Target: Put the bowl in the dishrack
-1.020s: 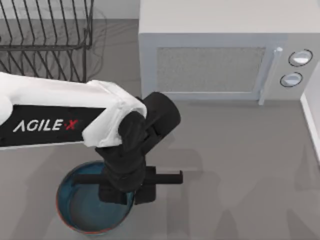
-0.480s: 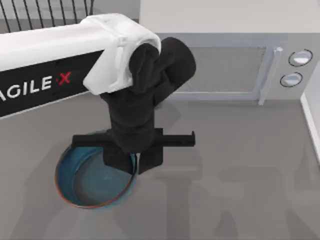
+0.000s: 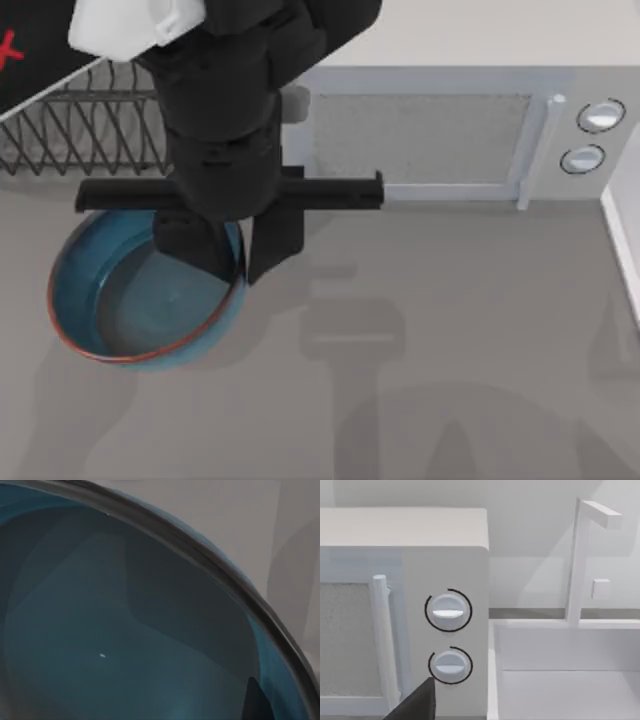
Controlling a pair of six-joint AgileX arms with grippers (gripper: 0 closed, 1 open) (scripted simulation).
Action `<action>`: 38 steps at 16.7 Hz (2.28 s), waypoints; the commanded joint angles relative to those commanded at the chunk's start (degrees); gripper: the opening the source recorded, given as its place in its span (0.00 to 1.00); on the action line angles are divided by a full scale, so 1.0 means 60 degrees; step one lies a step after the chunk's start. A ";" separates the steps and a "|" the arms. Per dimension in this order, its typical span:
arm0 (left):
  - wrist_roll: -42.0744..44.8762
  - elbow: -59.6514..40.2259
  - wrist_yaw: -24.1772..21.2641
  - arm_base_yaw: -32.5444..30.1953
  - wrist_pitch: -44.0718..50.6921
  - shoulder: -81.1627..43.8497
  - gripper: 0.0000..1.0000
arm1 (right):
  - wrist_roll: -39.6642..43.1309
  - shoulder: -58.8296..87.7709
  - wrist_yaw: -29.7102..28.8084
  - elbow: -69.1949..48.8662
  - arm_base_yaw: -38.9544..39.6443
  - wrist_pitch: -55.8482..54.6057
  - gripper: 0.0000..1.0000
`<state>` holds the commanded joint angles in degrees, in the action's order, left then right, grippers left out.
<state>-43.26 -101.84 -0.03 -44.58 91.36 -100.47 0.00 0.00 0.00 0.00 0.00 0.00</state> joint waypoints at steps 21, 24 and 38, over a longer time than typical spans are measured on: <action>0.5600 0.4083 -0.1025 0.7471 -1.0022 0.5362 0.00 | 0.0000 0.0000 0.0000 0.0000 0.0000 0.0000 1.00; 0.6638 0.5345 -0.1485 0.8484 -1.1892 0.6858 0.00 | 0.0000 0.0000 0.0000 0.0000 0.0000 0.0000 1.00; 0.7328 0.6353 -0.1886 0.8998 -1.4101 0.7186 0.00 | 0.0000 0.0000 0.0000 0.0000 0.0000 0.0000 1.00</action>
<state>0.71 -63.72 -11.34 9.41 6.76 -57.36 0.00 0.00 0.00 0.00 0.00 0.00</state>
